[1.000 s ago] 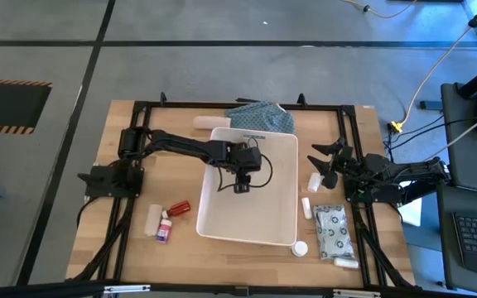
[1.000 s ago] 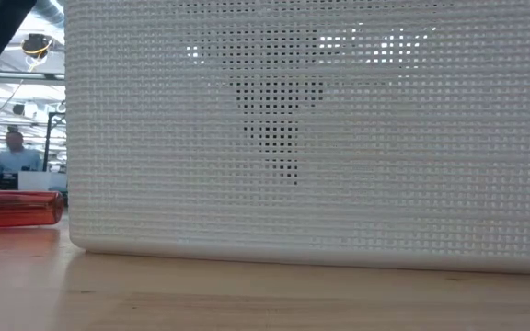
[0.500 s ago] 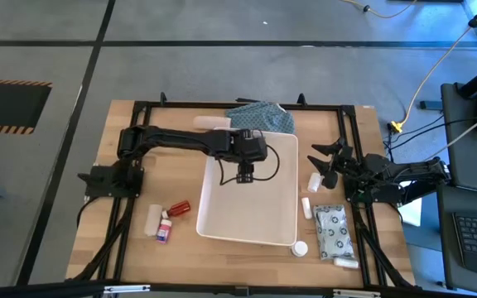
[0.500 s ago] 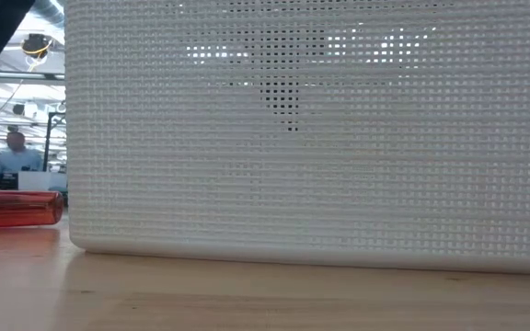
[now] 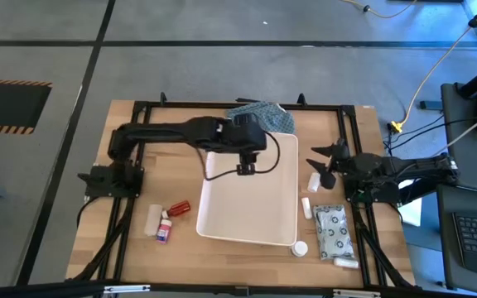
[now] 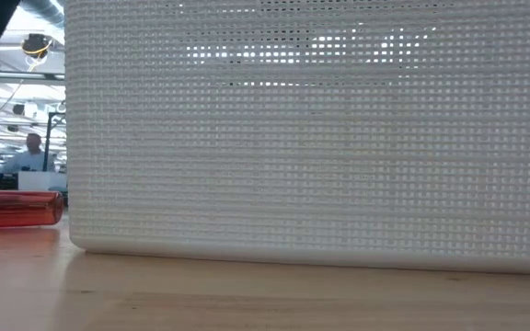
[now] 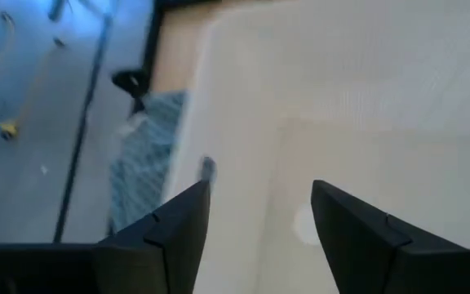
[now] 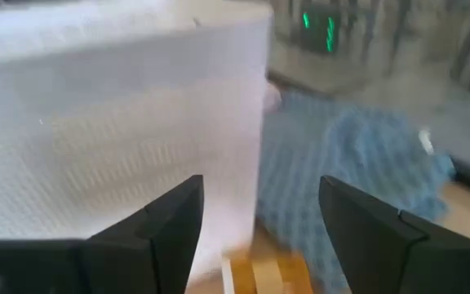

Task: Pick & place medical supplies in basket/bin
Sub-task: Put the top white pill bottle into the white bin

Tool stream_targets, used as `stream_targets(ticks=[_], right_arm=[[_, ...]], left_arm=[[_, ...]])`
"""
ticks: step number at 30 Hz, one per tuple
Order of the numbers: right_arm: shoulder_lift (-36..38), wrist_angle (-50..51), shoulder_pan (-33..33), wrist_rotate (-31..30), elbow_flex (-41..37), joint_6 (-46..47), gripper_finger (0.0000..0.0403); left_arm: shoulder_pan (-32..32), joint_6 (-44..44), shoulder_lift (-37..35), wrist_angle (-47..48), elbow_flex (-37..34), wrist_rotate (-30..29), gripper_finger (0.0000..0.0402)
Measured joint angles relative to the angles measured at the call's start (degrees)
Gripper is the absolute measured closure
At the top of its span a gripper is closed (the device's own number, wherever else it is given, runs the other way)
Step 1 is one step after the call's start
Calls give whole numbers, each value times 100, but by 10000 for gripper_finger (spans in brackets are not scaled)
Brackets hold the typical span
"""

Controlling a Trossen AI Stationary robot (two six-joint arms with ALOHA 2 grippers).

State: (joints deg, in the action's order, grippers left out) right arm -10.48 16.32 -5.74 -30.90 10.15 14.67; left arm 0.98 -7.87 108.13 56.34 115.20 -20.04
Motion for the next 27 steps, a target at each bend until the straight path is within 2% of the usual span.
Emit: stream_targets(ticks=[5,9,13,19,22,24,27], right_arm=[[-775,1138,0,46,904,464,160],[-1543,1402,-5,889,1707,131,160],[-2477,2026,-2,1165,2623,88,160],[-4021,3874,-13,1184,3961,-1202,160],[-4649,4698,-13,1213,4300,-1722,160],[-4958,4857,-13,1279,4308,-1807,160],[-5340,4884,-12,1688,4158,-1837,160]], left_arm=[[-51,78,-588,69,4,31,192],[-58,170,-1003,173,-17,4,192],[-58,277,-1177,310,-28,5,192],[-58,315,-1205,657,-35,7,192],[-58,483,-1137,767,-31,3,192],[-58,616,-1101,996,-42,4,192],[-58,783,-1068,1257,-37,1,192]])
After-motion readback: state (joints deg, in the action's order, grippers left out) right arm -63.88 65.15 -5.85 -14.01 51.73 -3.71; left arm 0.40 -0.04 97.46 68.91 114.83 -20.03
